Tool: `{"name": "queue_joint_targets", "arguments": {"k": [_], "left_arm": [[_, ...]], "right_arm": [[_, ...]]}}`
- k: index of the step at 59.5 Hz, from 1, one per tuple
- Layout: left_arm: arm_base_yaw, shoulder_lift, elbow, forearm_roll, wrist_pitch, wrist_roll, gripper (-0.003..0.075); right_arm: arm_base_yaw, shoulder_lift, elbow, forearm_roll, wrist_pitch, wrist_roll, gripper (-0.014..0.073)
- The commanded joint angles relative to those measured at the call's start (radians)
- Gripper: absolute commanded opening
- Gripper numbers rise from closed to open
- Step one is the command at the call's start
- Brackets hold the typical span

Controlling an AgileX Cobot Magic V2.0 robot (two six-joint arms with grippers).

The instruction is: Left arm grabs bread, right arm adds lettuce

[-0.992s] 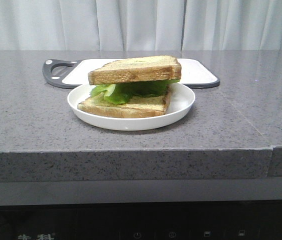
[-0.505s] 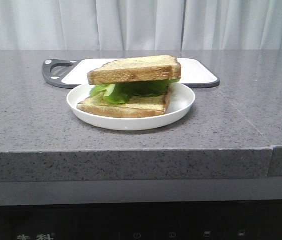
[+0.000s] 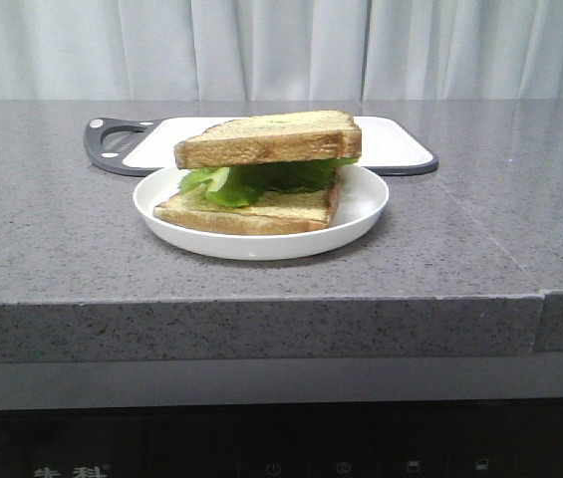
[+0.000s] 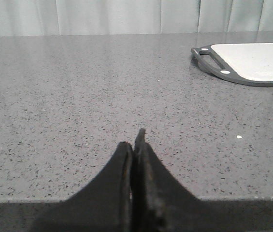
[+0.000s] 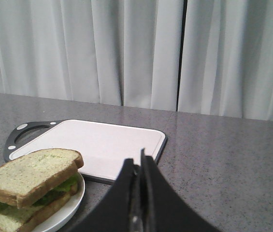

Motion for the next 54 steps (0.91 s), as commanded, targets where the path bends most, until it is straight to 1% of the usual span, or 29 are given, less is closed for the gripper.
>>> {"name": "queue_joint_targets", "arguments": {"k": [1,14,17,22,28,36,45,48,54], "left_arm": [[0.0,-0.018,0.002,-0.006,-0.086,-0.011,-0.002],[-0.001,-0.018,0.002,-0.006,-0.086,-0.011,-0.002],[0.0,-0.018,0.002,-0.006,-0.086,-0.011,-0.002],[0.0,-0.018,0.002,-0.006,-0.086,-0.011,-0.002],[0.0,-0.018,0.002,-0.006,-0.086,-0.011,-0.0021],[0.0,-0.018,0.002,-0.006,-0.086,-0.011,-0.0021],[0.0,-0.018,0.002,-0.006,-0.086,-0.011,-0.0021],[0.0,-0.018,0.002,-0.006,-0.086,-0.011,-0.002],[0.0,-0.018,0.002,-0.006,-0.086,-0.011,-0.0021]], "right_arm": [[-0.005,0.005,-0.029,-0.013,-0.082,-0.01,-0.007],[-0.005,-0.004,-0.019,-0.015,-0.085,-0.007,-0.007],[-0.018,-0.015,-0.008,-0.038,-0.085,0.0,-0.007],[-0.068,-0.048,0.027,-0.119,-0.083,0.079,-0.007],[-0.139,-0.134,0.101,-0.209,-0.076,0.224,-0.007],[-0.241,-0.246,0.21,-0.221,-0.016,0.349,-0.007],[-0.26,-0.347,0.322,-0.223,0.062,0.356,-0.007],[-0.26,-0.354,0.325,-0.223,0.097,0.356,-0.007],[-0.26,-0.353,0.326,-0.227,0.115,0.352,-0.007]]}}
